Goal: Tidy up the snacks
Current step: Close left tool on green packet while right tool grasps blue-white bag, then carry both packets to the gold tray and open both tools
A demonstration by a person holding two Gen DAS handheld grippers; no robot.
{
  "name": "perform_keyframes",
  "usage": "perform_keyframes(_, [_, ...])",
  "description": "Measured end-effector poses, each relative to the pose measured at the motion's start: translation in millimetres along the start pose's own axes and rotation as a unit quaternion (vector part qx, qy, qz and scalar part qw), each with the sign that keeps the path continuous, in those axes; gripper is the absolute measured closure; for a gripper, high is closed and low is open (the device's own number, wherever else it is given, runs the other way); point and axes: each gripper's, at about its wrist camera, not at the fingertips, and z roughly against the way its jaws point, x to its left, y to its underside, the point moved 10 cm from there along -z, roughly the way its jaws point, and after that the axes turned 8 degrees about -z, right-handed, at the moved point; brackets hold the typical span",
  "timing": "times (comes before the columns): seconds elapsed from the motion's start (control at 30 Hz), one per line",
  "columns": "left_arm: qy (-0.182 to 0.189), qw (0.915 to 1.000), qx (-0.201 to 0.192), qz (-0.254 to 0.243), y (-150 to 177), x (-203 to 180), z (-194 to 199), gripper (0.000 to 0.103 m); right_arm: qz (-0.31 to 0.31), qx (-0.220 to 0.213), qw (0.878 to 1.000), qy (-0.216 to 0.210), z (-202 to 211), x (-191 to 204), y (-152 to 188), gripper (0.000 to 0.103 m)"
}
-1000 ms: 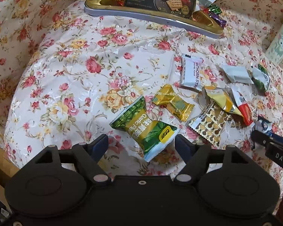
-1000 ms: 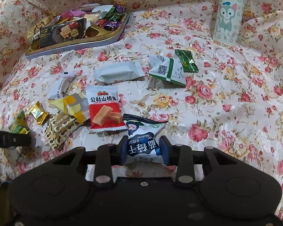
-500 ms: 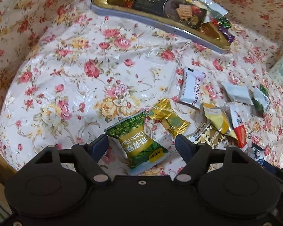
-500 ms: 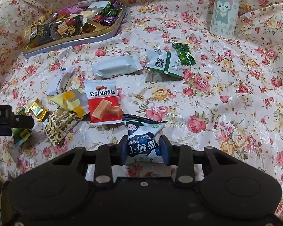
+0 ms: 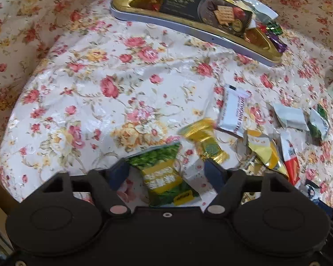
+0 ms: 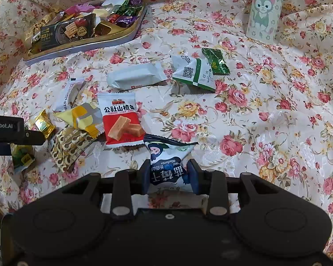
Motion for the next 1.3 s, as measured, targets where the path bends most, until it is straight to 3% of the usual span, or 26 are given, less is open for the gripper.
perform_keyframes(0.03, [-0.009, 1.0000, -0.003, -0.003, -1, 2, 1, 0.050, 0.000, 0.000, 1.000, 0.000, 0, 0, 0, 0.066])
perform_keyframes(0.17, [0.000, 1.0000, -0.004, -0.007, -1, 5, 3, 0.053, -0.001, 0.002, 1.000, 0.000, 1, 0, 1, 0.066])
perform_keyframes(0.9, [0.002, 0.9980, -0.027, -0.056, 22, 2, 46, 0.054, -0.004, -0.011, 1.000, 0.000, 36, 3, 20, 0.068])
perform_keyframes(1.3, [0.012, 0.9937, -0.038, -0.105, 55, -12, 79, 0.054, 0.006, -0.019, 1.000, -0.023, 77, 16, 46, 0.069])
